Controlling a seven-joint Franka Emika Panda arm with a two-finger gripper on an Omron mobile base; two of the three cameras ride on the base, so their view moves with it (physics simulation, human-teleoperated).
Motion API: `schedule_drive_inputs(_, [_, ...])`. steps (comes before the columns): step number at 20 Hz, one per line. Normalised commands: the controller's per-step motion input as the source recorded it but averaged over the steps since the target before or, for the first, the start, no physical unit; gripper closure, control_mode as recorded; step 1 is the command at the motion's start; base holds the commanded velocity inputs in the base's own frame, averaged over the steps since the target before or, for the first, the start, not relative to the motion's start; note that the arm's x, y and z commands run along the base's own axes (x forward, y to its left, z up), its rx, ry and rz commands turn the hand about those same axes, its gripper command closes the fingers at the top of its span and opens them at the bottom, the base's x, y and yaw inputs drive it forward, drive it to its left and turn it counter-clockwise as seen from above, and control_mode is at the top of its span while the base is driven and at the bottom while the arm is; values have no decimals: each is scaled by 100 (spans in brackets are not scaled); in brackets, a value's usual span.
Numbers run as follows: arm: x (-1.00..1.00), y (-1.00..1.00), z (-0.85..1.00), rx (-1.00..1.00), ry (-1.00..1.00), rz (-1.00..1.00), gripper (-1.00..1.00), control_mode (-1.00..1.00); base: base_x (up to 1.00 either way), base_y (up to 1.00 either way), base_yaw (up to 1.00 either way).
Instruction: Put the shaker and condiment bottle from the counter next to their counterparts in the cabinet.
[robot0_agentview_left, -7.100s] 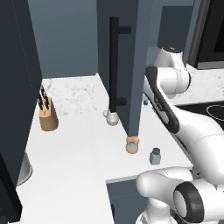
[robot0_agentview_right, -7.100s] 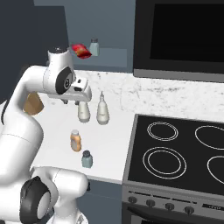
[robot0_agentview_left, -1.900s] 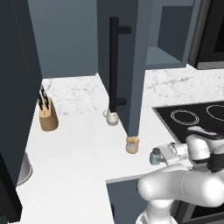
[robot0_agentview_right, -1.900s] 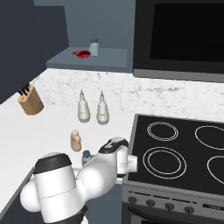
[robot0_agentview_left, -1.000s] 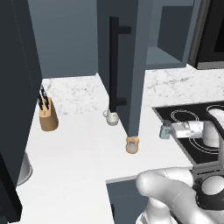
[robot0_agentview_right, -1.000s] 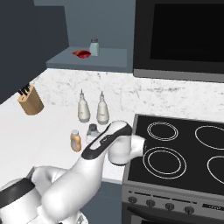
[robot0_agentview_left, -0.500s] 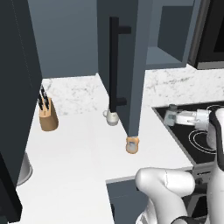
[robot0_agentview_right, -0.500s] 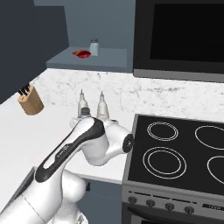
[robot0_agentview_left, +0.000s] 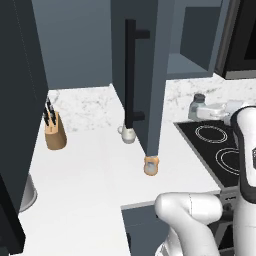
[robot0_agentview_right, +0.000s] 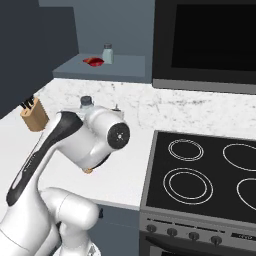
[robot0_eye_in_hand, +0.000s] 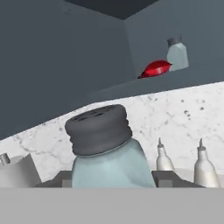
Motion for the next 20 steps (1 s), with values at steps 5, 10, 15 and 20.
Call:
schedule_drive_inputs(5, [-31, -14, 100, -7, -3, -19, 100, -100, 0, 0, 0])
schedule_drive_inputs(10, [-3, 0, 35, -10, -2, -6, 100, -100, 0, 0, 0])
schedule_drive_inputs(15, [6, -11, 43, -1, 0, -7, 100, -100, 0, 0, 0])
schedule_drive_inputs(20, [3, -2, 52, 0, 1, -21, 100, -100, 0, 0, 0])
